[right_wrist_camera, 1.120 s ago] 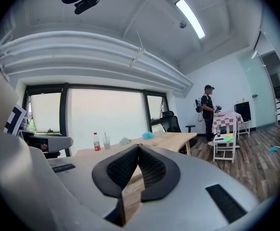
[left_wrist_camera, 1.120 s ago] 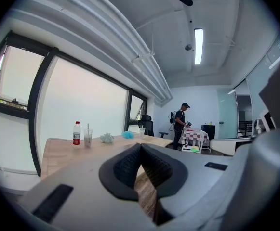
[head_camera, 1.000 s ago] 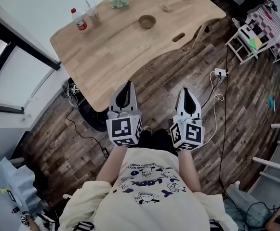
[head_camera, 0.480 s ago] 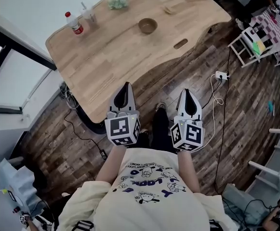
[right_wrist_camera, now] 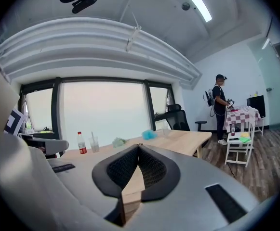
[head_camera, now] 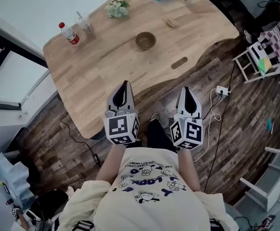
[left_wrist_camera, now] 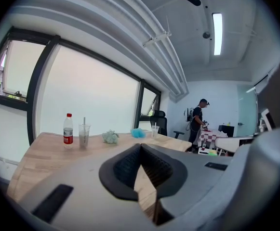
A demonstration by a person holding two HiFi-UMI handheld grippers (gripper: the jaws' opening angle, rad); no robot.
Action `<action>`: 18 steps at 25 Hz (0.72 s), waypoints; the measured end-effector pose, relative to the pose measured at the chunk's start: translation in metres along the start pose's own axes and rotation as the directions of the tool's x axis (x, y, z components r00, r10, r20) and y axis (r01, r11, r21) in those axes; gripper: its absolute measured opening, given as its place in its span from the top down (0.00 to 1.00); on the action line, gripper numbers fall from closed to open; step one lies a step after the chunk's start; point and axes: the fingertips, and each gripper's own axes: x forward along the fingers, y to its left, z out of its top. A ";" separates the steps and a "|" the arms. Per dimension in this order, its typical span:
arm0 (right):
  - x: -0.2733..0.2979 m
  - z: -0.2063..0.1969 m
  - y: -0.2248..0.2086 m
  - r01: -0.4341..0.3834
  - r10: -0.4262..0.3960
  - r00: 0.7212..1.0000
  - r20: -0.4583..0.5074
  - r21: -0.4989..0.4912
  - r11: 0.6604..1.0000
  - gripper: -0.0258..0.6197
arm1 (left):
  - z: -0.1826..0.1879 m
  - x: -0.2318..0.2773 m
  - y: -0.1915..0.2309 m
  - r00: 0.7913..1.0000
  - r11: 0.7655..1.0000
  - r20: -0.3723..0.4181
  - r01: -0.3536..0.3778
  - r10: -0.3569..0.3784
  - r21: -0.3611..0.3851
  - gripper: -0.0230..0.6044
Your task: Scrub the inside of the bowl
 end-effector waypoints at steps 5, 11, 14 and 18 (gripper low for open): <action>0.047 0.017 -0.029 -0.043 0.043 0.999 0.003 0.006 0.999 0.96 | 0.011 0.043 -0.015 0.999 0.999 0.007 -0.047 0.047 -0.021 0.92; 0.086 0.016 -0.050 -0.102 0.103 0.994 -0.030 0.036 0.994 0.96 | 0.010 0.077 -0.034 0.996 0.996 -0.008 -0.087 0.087 -0.032 0.92; 0.100 0.010 -0.060 -0.107 0.110 0.993 -0.050 0.063 0.992 0.96 | 0.006 0.087 -0.036 0.994 0.994 -0.027 -0.106 0.105 -0.036 0.92; 0.110 0.004 -0.066 -0.117 0.122 0.990 -0.076 0.078 0.990 0.96 | 0.001 0.093 -0.032 0.990 0.990 -0.048 -0.137 0.135 -0.038 0.92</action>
